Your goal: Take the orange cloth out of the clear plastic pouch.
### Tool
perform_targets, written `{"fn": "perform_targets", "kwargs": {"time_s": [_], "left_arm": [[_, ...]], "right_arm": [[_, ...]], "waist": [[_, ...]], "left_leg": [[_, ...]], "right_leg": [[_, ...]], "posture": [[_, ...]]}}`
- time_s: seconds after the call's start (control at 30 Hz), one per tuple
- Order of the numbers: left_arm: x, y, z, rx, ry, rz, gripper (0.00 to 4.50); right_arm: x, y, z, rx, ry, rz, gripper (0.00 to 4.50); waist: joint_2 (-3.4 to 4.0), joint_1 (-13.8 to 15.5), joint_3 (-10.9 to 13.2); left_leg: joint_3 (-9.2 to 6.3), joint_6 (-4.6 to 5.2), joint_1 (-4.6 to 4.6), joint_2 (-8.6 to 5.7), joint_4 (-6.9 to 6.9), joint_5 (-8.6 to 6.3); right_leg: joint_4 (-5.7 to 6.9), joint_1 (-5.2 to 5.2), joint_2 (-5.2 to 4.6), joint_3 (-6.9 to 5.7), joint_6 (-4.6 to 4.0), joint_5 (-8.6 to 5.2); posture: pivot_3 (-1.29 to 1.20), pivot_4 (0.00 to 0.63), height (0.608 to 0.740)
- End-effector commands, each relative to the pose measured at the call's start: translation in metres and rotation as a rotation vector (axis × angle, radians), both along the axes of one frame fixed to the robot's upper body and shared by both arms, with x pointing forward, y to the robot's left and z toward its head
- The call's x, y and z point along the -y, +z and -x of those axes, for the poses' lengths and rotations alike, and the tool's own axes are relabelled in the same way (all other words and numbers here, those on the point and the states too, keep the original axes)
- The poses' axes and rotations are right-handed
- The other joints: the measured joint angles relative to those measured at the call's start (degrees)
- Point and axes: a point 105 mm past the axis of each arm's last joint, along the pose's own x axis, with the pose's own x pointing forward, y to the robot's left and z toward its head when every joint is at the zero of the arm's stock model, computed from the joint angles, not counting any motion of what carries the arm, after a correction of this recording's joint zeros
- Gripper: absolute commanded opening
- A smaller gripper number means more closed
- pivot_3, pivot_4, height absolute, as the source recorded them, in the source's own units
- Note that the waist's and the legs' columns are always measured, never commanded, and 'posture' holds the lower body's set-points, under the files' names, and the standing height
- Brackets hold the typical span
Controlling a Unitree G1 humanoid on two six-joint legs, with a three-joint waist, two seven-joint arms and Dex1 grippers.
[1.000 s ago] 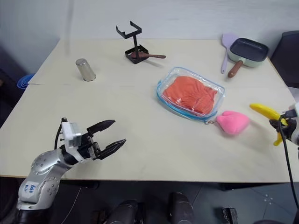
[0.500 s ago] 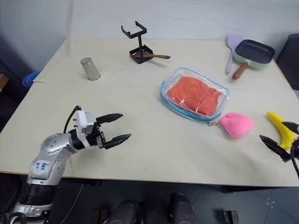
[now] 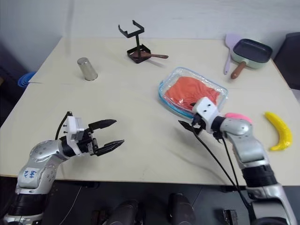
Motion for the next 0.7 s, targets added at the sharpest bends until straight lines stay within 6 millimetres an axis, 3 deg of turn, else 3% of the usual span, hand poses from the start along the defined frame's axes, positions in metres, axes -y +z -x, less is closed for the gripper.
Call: {"fn": "perform_targets", "kwargs": {"time_s": [0.03, 0.17, 0.33, 0.47, 0.6, 0.7], "left_arm": [[-0.002, 0.016, 0.016, 0.057, -0.022, 0.012, 4.50], [-0.002, 0.020, 0.035, 0.052, -0.056, 0.028, 4.50], [-0.003, 0.021, 0.036, 0.053, -0.042, 0.022, 4.50], [-0.011, 0.023, 0.034, 0.065, 0.024, 0.028, 4.50], [-0.020, 0.022, 0.036, 0.061, 0.065, 0.032, 4.50], [-0.026, 0.019, 0.040, 0.054, 0.085, 0.029, 4.50]], "right_arm": [[-0.001, -0.004, -0.017, 0.061, -0.030, 0.075, 4.09], [-0.007, 0.003, -0.028, 0.137, -0.014, 0.104, 2.94], [-0.015, 0.000, -0.028, 0.135, 0.051, 0.101, 1.31], [-0.043, 0.005, -0.002, 0.094, 0.324, 0.038, 0.06], [-0.063, 0.009, 0.037, 0.057, 0.566, 0.008, 0.02], [-0.064, 0.010, 0.050, 0.044, 0.568, 0.007, 0.02]], "waist": [[-0.01, -0.24, -0.01], [-0.04, -0.58, -0.03], [-0.04, -0.73, -0.03], [-0.04, -1.45, -0.02], [-0.03, -1.68, -0.02], [-0.03, -1.42, -0.02]], "left_leg": [[-0.09, 0.01, -0.14, 0.00, 0.10, 0.00], [-0.21, 0.03, -0.23, 0.03, 0.34, -0.01], [-0.26, 0.03, -0.24, 0.03, 0.47, -0.02], [-0.26, 0.03, -0.25, 0.07, 0.40, -0.02], [-0.25, 0.01, -0.24, 0.18, 0.35, -0.04], [-0.28, 0.01, -0.25, 0.19, 0.36, -0.05]], "right_leg": [[0.00, -0.07, -0.02, -0.07, 0.01, 0.01], [0.03, -0.02, -0.03, -0.13, 0.03, 0.02], [0.04, -0.01, -0.04, -0.14, 0.03, 0.02], [0.11, -0.01, 0.00, -0.16, 0.03, 0.02], [0.10, -0.02, 0.07, -0.17, 0.03, 0.02], [0.09, -0.02, 0.07, -0.18, 0.03, 0.02]], "posture": [[0.00, 0.150, 0.740], [0.00, 0.150, 0.740], [0.00, 0.150, 0.740], [0.00, 0.150, 0.740], [0.00, 0.150, 0.740], [0.00, 0.150, 0.740]]}}
